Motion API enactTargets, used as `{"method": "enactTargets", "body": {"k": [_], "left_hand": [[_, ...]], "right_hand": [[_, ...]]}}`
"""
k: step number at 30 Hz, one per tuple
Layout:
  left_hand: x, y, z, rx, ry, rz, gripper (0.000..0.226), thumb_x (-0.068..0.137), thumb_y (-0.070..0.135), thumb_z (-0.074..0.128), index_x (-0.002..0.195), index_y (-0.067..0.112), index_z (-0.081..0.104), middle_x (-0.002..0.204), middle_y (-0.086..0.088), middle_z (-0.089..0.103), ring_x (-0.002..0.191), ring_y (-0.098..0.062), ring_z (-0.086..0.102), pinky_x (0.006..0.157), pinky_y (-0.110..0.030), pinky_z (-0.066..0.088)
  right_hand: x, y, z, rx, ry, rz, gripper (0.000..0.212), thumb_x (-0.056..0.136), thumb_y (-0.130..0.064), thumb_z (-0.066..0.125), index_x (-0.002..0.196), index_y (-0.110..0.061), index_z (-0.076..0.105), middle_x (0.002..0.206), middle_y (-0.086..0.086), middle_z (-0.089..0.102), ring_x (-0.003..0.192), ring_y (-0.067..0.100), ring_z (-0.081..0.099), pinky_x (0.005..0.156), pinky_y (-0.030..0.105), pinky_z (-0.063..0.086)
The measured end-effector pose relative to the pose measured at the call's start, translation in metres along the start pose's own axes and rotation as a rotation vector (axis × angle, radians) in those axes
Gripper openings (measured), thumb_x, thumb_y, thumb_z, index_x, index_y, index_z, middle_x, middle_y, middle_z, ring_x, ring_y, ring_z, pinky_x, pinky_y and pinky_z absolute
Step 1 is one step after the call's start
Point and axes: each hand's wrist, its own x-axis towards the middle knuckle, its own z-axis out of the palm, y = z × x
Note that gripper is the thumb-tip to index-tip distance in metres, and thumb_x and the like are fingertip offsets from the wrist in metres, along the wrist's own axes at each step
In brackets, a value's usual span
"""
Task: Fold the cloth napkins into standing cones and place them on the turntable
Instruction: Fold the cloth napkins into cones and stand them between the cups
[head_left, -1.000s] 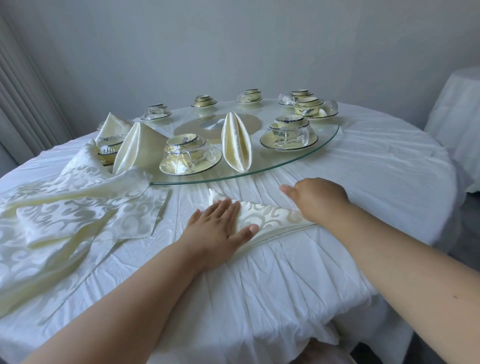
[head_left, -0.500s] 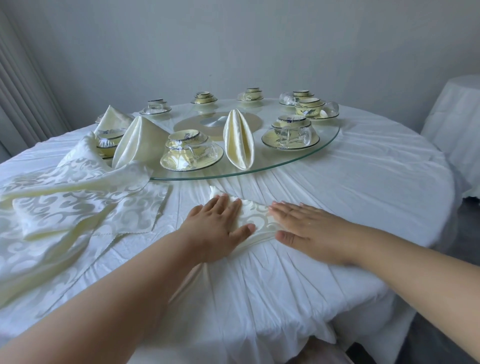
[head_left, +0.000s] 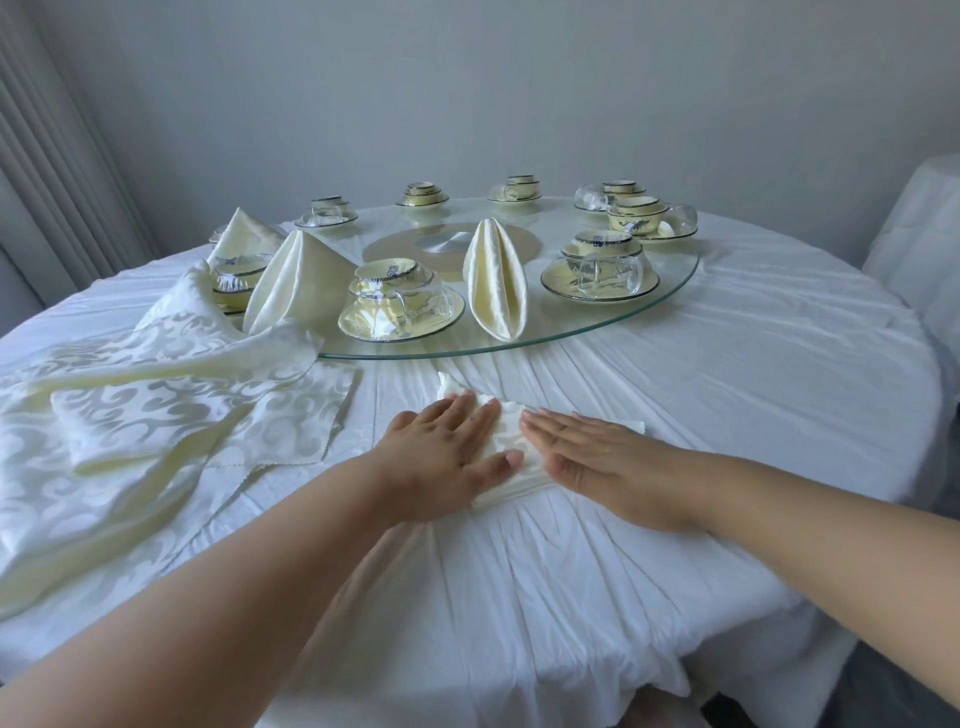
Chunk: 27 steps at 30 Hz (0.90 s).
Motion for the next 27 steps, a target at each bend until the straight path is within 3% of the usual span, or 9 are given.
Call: {"method": "enactTargets", "body": {"k": [2, 7, 12, 16, 19, 21, 24, 27], "left_hand": [[0.003, -0.008, 0.0, 0.015, 0.028, 0.005, 0.086, 0.085, 0.076, 0.011, 0.154, 0.026, -0.001, 0.161, 0.006, -0.004, 0.147, -0.008, -0.005, 0.116, -0.035, 0.004], [0.009, -0.016, 0.008, -0.001, 0.089, -0.062, 0.115, 0.06, 0.086, -0.005, 0.154, 0.02, 0.002, 0.161, 0.004, -0.001, 0.147, -0.01, 0.0, 0.116, -0.033, 0.006], [0.014, -0.029, -0.005, 0.019, 0.097, -0.007, 0.105, 0.068, 0.082, -0.021, 0.152, 0.029, 0.015, 0.161, 0.009, 0.009, 0.147, -0.01, 0.001, 0.116, -0.039, 0.006], [0.01, -0.033, -0.017, -0.048, 0.292, 0.283, 0.072, 0.085, 0.056, 0.001, 0.145, 0.036, 0.035, 0.153, 0.021, 0.024, 0.142, 0.006, 0.008, 0.118, -0.036, -0.008], [0.009, -0.038, -0.004, -0.169, 0.183, 0.335, 0.055, 0.092, 0.041, 0.017, 0.142, 0.038, 0.038, 0.15, 0.022, 0.031, 0.137, 0.014, 0.017, 0.12, -0.034, -0.003], [0.011, -0.042, 0.0, -0.283, 0.166, 0.324, 0.054, 0.09, 0.031, 0.026, 0.141, 0.034, 0.042, 0.148, 0.018, 0.034, 0.131, 0.015, 0.022, 0.117, -0.019, 0.004], [0.014, -0.041, -0.006, -0.329, 0.18, 0.33, 0.056, 0.085, 0.025, 0.029, 0.137, 0.027, 0.05, 0.144, 0.014, 0.043, 0.126, 0.01, 0.032, 0.103, 0.001, 0.007], [0.019, -0.043, -0.007, -0.394, 0.17, 0.301, 0.055, 0.084, 0.026, 0.03, 0.133, 0.027, 0.055, 0.141, 0.012, 0.049, 0.129, 0.002, 0.04, 0.108, -0.006, 0.017]], "right_hand": [[-0.002, 0.006, -0.003, -0.039, -0.023, 0.008, 0.083, 0.078, -0.068, -0.002, 0.151, -0.028, -0.009, 0.156, -0.02, -0.018, 0.136, -0.011, -0.023, 0.112, 0.014, -0.014], [-0.002, 0.006, 0.001, -0.13, -0.032, -0.005, 0.092, 0.069, -0.074, -0.006, 0.149, -0.028, -0.017, 0.153, -0.02, -0.025, 0.136, -0.008, -0.027, 0.113, 0.018, -0.015], [-0.001, 0.009, -0.001, -0.151, -0.055, -0.004, 0.093, 0.07, -0.077, -0.001, 0.149, -0.03, -0.018, 0.153, -0.021, -0.025, 0.137, -0.008, -0.026, 0.112, 0.018, -0.013], [0.0, 0.009, 0.0, -0.153, -0.04, -0.001, 0.096, 0.068, -0.079, 0.001, 0.149, -0.03, -0.017, 0.154, -0.019, -0.024, 0.138, -0.006, -0.025, 0.116, 0.021, -0.011], [0.0, 0.009, 0.001, -0.144, -0.031, 0.001, 0.097, 0.067, -0.08, 0.002, 0.149, -0.031, -0.018, 0.154, -0.021, -0.024, 0.138, -0.007, -0.025, 0.114, 0.019, -0.012], [0.0, 0.008, 0.001, -0.141, -0.024, 0.006, 0.099, 0.066, -0.081, 0.003, 0.149, -0.031, -0.018, 0.154, -0.021, -0.024, 0.138, -0.007, -0.024, 0.114, 0.019, -0.012], [0.0, 0.0, -0.001, -0.177, 0.037, 0.014, 0.096, 0.073, -0.082, 0.015, 0.151, -0.031, -0.009, 0.156, -0.018, -0.018, 0.139, -0.006, -0.02, 0.115, 0.02, -0.01], [0.01, -0.016, 0.004, -0.2, 0.292, -0.064, 0.081, 0.081, -0.073, 0.04, 0.147, -0.028, 0.027, 0.152, -0.013, 0.019, 0.14, 0.005, 0.012, 0.112, 0.022, 0.009]]}}
